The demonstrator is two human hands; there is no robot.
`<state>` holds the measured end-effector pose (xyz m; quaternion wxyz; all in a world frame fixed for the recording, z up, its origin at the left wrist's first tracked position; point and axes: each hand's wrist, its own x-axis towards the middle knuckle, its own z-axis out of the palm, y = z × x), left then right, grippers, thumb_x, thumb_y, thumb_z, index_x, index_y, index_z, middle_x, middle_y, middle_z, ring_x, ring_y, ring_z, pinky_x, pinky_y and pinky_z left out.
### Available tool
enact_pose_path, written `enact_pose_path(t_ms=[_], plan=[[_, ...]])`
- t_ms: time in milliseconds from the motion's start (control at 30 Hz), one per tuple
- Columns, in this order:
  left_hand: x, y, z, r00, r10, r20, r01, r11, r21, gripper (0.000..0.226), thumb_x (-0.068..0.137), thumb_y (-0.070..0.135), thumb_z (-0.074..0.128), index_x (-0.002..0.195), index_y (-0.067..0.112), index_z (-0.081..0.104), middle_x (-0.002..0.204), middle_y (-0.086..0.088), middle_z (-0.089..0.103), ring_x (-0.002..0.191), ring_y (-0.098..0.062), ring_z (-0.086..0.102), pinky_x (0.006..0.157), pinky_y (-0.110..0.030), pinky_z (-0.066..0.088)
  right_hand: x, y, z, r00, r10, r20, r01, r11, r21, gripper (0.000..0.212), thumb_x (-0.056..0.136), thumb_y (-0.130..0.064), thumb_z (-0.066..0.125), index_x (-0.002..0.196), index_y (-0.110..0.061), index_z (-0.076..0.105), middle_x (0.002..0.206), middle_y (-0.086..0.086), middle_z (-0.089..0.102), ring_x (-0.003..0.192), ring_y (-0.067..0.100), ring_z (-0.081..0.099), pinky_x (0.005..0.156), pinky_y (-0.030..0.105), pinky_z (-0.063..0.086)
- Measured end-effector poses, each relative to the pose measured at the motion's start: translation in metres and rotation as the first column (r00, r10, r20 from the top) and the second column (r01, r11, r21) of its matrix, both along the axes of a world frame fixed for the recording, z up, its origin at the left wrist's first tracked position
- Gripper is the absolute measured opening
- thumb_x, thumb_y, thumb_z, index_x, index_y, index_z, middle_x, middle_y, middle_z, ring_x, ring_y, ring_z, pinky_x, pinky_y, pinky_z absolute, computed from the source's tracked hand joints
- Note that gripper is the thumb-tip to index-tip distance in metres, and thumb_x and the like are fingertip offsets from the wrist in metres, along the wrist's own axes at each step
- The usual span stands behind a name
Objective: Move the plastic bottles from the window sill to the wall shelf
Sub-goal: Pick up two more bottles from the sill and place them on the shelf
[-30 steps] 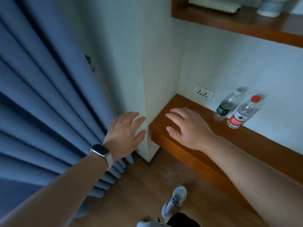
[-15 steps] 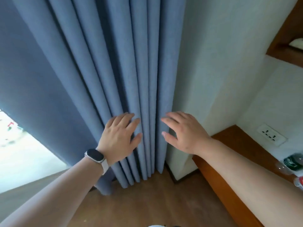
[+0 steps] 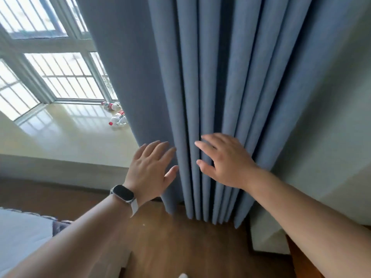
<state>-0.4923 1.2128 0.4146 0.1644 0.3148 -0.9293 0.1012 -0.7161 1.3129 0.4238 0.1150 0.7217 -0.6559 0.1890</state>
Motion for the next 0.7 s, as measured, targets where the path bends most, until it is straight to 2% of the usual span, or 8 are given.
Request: enact_pose_path(t_ms=[200,433,700], plan=[[0.053,0.002,0.007,0.972,0.233,0.007,-0.233,0.972,0.009,0.049,0.091,0.048,0.050,0.132,0.023,0.057,0.138,-0.005,0.056,0.131,-0.030,0.048,0.109,-0.048,0.032,0.042,-0.036,0.005,0.987,0.161,0.029,-0.161,0.986,0.034,0.052,0.090,-0.048,0.049,0.129,-0.015,0.061,0.132,0.010,0.059,0.121,0.032,0.054,0.099,0.048,0.045],[0.122,-0.020,0.027,0.939,0.342,-0.017,-0.343,0.936,-0.083,0.050,0.092,0.050,0.046,0.132,0.022,0.057,0.140,-0.006,0.055,0.131,-0.031,0.048,0.111,-0.051,0.029,0.097,-0.084,0.018,0.958,0.284,-0.023,-0.284,0.959,0.020,0.053,0.089,-0.049,0.044,0.125,-0.014,0.063,0.129,0.011,0.061,0.118,0.033,0.056,0.097,0.051,0.046],[0.219,-0.093,0.021,0.908,0.418,-0.038,-0.419,0.908,-0.023,0.051,0.091,0.051,0.044,0.132,0.023,0.056,0.140,-0.005,0.054,0.132,-0.030,0.046,0.111,-0.051,0.028,0.181,-0.168,0.023,0.952,0.297,-0.076,-0.290,0.953,0.090,0.054,0.090,-0.051,0.041,0.127,-0.017,0.062,0.133,0.010,0.060,0.121,0.034,0.055,0.099,0.053,0.042]])
